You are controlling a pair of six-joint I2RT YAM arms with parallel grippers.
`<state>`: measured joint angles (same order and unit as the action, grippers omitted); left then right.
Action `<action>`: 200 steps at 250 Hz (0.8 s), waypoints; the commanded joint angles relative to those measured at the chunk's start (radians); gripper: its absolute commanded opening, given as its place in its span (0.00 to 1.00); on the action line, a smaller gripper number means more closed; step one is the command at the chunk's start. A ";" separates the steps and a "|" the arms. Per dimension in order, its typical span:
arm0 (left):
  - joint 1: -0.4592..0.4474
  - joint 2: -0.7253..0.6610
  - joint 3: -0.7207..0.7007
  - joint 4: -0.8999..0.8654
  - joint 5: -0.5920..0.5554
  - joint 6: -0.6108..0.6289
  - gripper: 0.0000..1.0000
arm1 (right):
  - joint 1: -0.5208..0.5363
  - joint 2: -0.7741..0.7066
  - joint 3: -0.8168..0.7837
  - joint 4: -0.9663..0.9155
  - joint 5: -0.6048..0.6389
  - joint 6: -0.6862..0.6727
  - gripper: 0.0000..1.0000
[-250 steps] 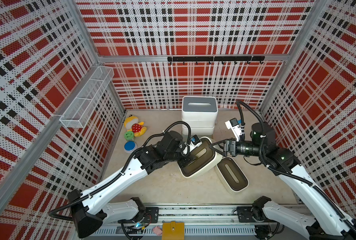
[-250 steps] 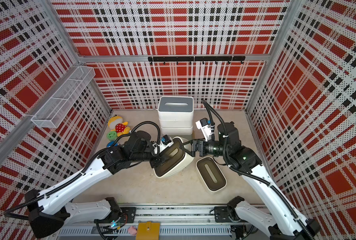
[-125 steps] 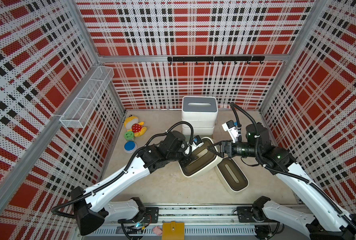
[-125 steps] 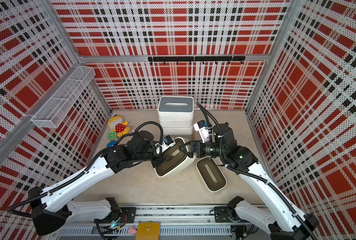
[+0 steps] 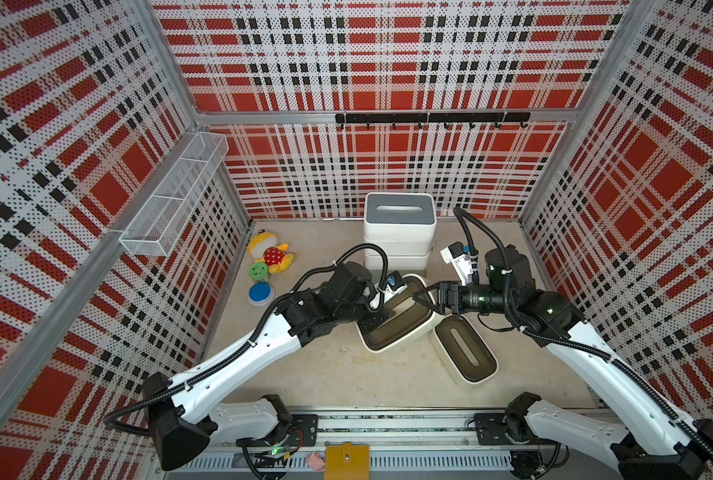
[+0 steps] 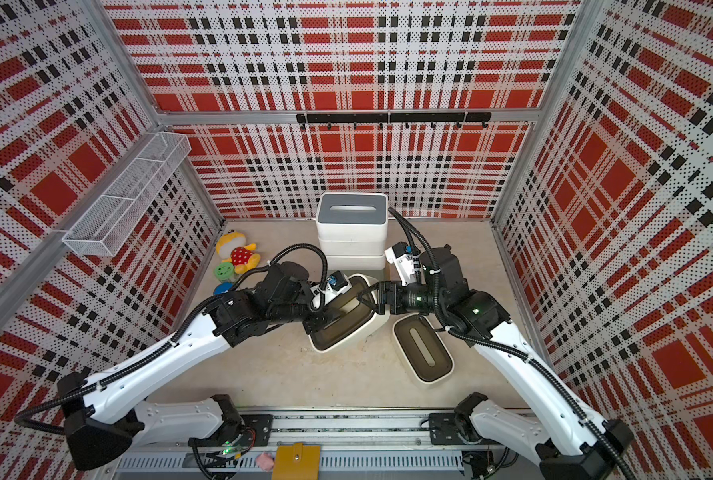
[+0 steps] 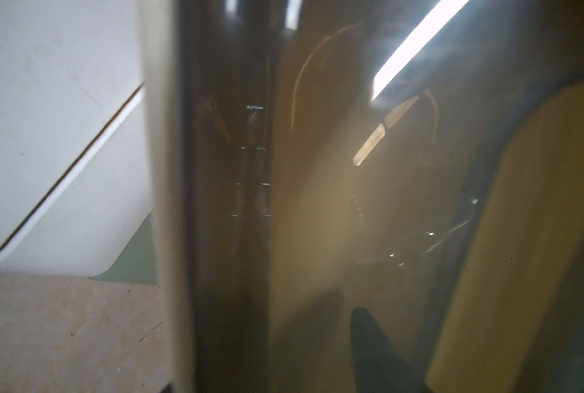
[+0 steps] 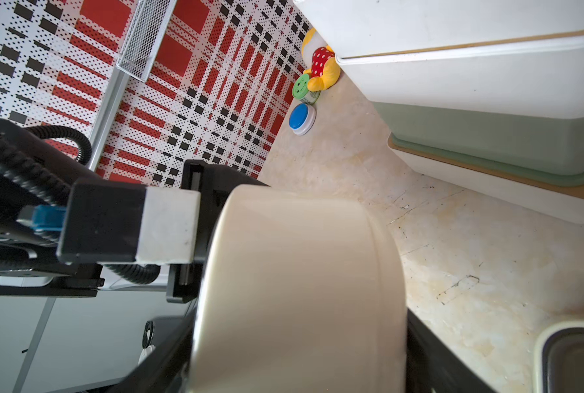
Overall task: Stack the tissue boxes
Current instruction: Place the tissue box at the tissue box.
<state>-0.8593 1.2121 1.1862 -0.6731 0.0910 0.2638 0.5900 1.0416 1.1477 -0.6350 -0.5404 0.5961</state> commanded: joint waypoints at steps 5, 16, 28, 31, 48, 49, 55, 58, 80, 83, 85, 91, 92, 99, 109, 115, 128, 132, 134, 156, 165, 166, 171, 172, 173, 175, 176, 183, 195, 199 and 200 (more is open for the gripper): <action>-0.004 -0.013 -0.005 0.085 0.011 -0.012 0.51 | 0.013 0.008 -0.013 0.039 -0.017 -0.015 0.76; -0.005 -0.013 -0.007 0.087 0.011 -0.012 0.51 | 0.013 0.007 -0.017 0.043 -0.020 -0.011 0.75; -0.004 -0.013 -0.010 0.089 0.013 -0.012 0.51 | 0.013 0.005 -0.022 0.047 -0.024 -0.008 0.74; -0.005 -0.013 -0.011 0.089 0.013 -0.012 0.51 | 0.013 0.005 -0.023 0.048 -0.025 -0.007 0.74; -0.004 -0.013 -0.015 0.093 0.013 -0.014 0.52 | 0.012 0.001 -0.032 0.061 -0.035 -0.002 0.74; -0.005 -0.013 -0.016 0.093 0.013 -0.014 0.52 | 0.012 0.001 -0.032 0.061 -0.036 -0.002 0.74; -0.005 -0.011 -0.015 0.095 0.012 -0.014 0.52 | 0.012 -0.001 -0.034 0.065 -0.036 0.000 0.73; -0.004 -0.011 -0.016 0.095 0.012 -0.014 0.52 | 0.012 -0.002 -0.035 0.066 -0.037 0.001 0.74; -0.005 -0.005 -0.019 0.095 0.012 -0.015 0.53 | 0.013 -0.005 -0.035 0.067 -0.039 -0.002 0.73; -0.005 -0.005 -0.019 0.095 0.010 -0.015 0.53 | 0.012 -0.005 -0.035 0.068 -0.039 -0.004 0.72; -0.006 -0.004 -0.019 0.095 0.010 -0.015 0.53 | 0.013 -0.006 -0.035 0.069 -0.041 -0.004 0.72; -0.005 -0.003 -0.020 0.095 0.009 -0.016 0.54 | 0.012 -0.007 -0.033 0.073 -0.043 -0.004 0.70; -0.004 -0.003 -0.020 0.095 0.010 -0.017 0.54 | 0.013 -0.008 -0.034 0.074 -0.043 -0.004 0.70; -0.004 -0.001 -0.020 0.095 0.008 -0.017 0.54 | 0.013 -0.009 -0.036 0.078 -0.043 -0.005 0.69; -0.004 0.001 -0.019 0.095 0.006 -0.018 0.55 | 0.012 -0.009 -0.035 0.077 -0.038 -0.006 0.67; -0.004 0.002 -0.019 0.095 0.005 -0.018 0.55 | 0.013 -0.008 -0.034 0.075 -0.036 -0.007 0.66; -0.003 0.003 -0.022 0.095 0.006 -0.020 0.55 | 0.013 -0.004 -0.034 0.074 -0.038 -0.012 0.64; -0.003 0.004 -0.023 0.095 0.007 -0.020 0.56 | 0.013 -0.003 -0.035 0.074 -0.040 -0.014 0.63; -0.003 0.004 -0.023 0.095 0.007 -0.019 0.56 | 0.012 -0.002 -0.034 0.074 -0.040 -0.015 0.62; 0.000 0.007 -0.026 0.095 0.010 -0.023 0.57 | 0.012 0.004 -0.036 0.075 -0.040 -0.017 0.59; 0.002 0.011 -0.028 0.096 0.012 -0.024 0.58 | 0.013 0.006 -0.034 0.072 -0.037 -0.020 0.58; 0.002 0.011 -0.028 0.095 0.011 -0.024 0.58 | 0.013 0.006 -0.033 0.071 -0.036 -0.021 0.58; 0.003 0.013 -0.028 0.095 0.012 -0.024 0.58 | 0.013 0.006 -0.035 0.071 -0.034 -0.023 0.57; 0.003 0.013 -0.028 0.095 0.012 -0.024 0.58 | 0.013 0.007 -0.035 0.070 -0.034 -0.024 0.57; 0.003 0.013 -0.028 0.095 0.012 -0.024 0.58 | 0.012 0.007 -0.035 0.071 -0.034 -0.023 0.57; 0.003 0.014 -0.029 0.095 0.012 -0.024 0.58 | 0.013 0.008 -0.034 0.071 -0.033 -0.024 0.57; 0.003 0.015 -0.028 0.095 0.012 -0.024 0.58 | 0.013 0.008 -0.034 0.071 -0.033 -0.025 0.57; 0.003 0.016 -0.030 0.095 0.012 -0.024 0.59 | 0.013 0.008 -0.034 0.070 -0.030 -0.024 0.56; 0.006 0.020 -0.031 0.095 0.011 -0.025 0.59 | 0.013 0.008 -0.035 0.070 -0.019 -0.027 0.56; 0.008 0.021 -0.031 0.095 0.012 -0.028 0.60 | 0.012 0.008 -0.034 0.071 -0.016 -0.027 0.55; 0.008 0.022 -0.031 0.095 0.012 -0.027 0.60 | 0.012 0.008 -0.034 0.070 -0.015 -0.027 0.55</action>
<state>-0.8589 1.2228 1.1637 -0.6228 0.0921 0.2523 0.5941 1.0428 1.1122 -0.6186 -0.5381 0.5938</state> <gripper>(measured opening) 0.591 0.753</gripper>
